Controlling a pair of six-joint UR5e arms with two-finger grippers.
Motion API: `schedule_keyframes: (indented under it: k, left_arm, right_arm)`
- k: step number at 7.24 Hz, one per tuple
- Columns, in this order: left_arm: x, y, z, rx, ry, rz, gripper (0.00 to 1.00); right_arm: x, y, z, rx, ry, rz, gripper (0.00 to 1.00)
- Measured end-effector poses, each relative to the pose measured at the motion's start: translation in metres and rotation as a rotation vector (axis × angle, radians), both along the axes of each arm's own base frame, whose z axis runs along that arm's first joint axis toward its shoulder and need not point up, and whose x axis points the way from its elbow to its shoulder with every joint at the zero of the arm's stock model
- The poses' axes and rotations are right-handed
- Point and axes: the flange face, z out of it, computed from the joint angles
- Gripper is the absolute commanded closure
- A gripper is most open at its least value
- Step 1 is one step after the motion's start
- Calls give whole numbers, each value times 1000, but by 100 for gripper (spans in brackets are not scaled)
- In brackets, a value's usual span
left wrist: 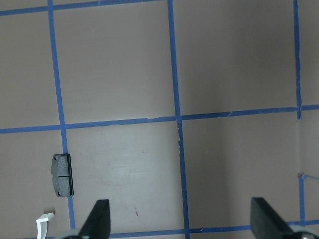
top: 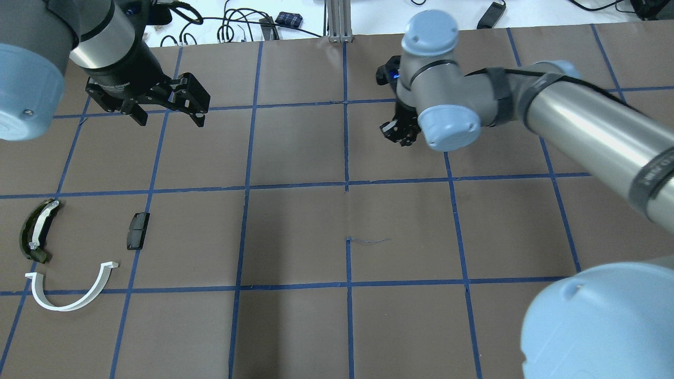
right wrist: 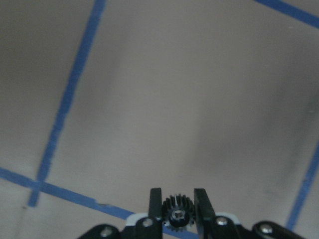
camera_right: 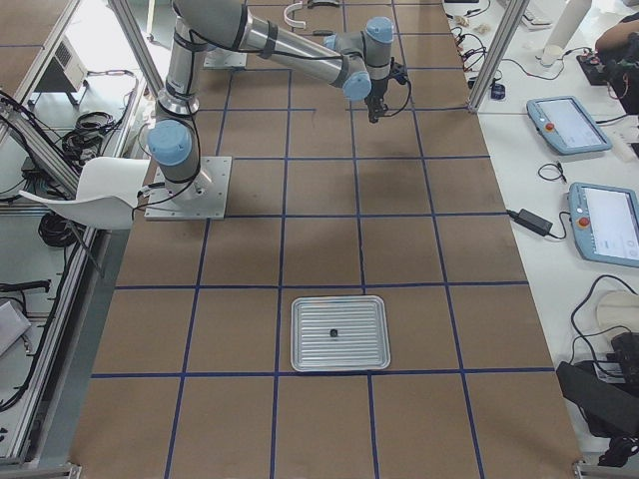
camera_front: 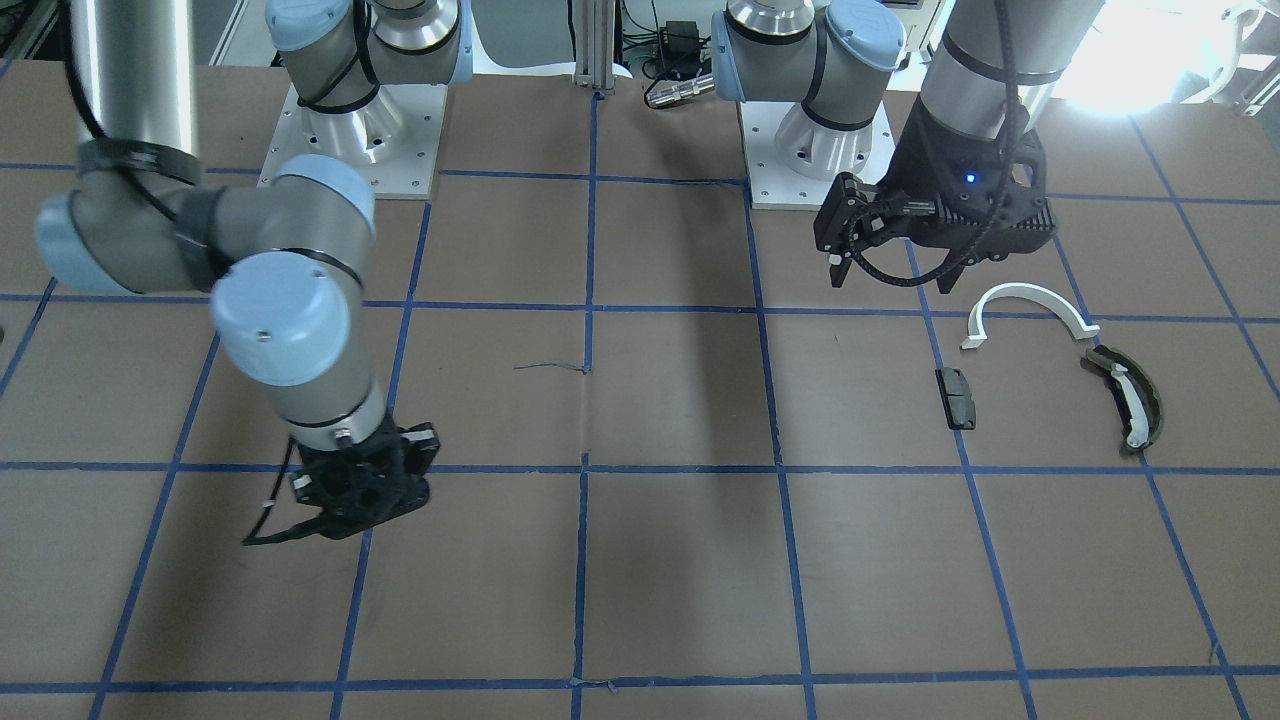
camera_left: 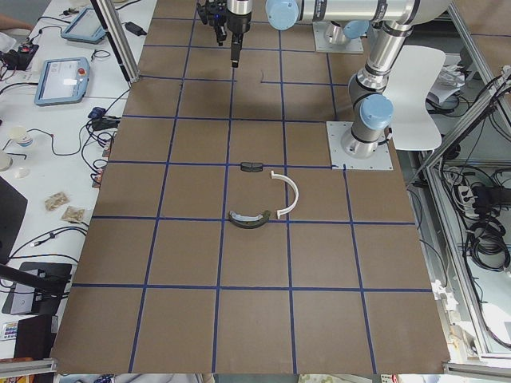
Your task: Place bearing gear from tray to pile
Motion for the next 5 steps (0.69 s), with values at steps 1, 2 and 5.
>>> schedule_keyframes:
  k: [1, 2, 5]
  left_arm:
    - [0, 1, -1, 2, 0, 0, 0]
    - [0, 1, -2, 3, 0, 0, 0]
    - [-1, 2, -4, 8, -1, -3, 0]
  right_arm:
    - [42, 15, -21, -3, -20, -53, 100]
    - [69, 29, -33, -1, -47, -90, 80]
    - [91, 49, -48, 16, -61, -126, 0]
